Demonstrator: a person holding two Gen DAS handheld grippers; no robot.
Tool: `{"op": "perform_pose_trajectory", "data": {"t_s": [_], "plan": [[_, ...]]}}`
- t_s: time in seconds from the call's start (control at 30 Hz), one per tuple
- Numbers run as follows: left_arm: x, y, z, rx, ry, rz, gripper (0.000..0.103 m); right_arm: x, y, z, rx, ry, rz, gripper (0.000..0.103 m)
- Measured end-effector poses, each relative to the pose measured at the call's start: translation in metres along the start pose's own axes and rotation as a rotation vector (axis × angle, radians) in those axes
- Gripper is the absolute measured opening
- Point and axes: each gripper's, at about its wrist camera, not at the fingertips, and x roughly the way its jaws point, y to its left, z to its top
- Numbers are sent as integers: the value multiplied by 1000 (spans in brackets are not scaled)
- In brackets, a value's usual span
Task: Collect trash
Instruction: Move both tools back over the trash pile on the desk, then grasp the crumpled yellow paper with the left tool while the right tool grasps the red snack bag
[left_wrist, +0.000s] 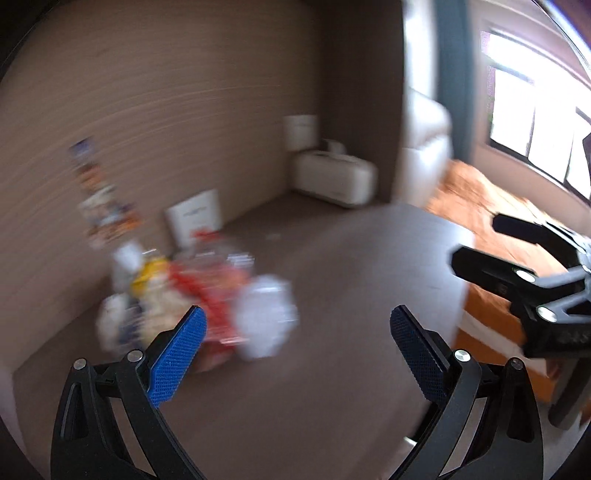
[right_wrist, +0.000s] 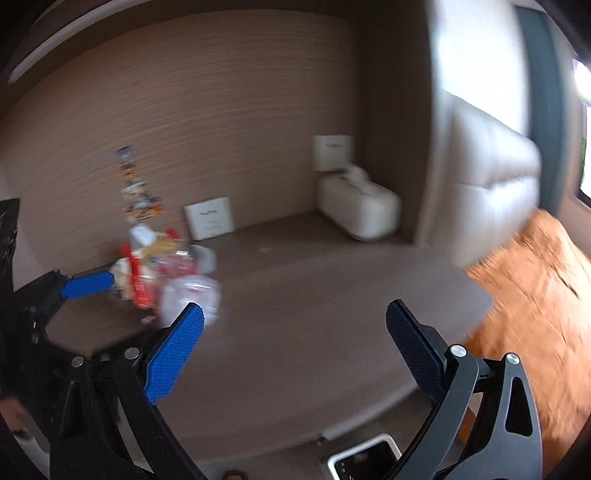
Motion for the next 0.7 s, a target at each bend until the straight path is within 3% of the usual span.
{"op": "perform_pose_trajectory", "data": {"t_s": [0.13, 0.3, 0.43, 0.57, 0.7], "plan": [[-7, 50, -6, -50, 3, 96, 98, 18, 41, 13, -61, 9, 83, 98], [-9, 97, -15, -57, 1, 146, 98, 41, 80, 20, -100, 26, 140, 98], [-5, 121, -26, -41, -7, 110, 98, 65, 105, 22, -112, 63, 147, 95], [16, 126, -28, 59, 7, 57, 98, 89, 125, 23, -128, 122, 144, 78], [39, 119, -28, 146, 31, -45, 97, 107, 135, 18, -140, 170, 117, 64]]}}
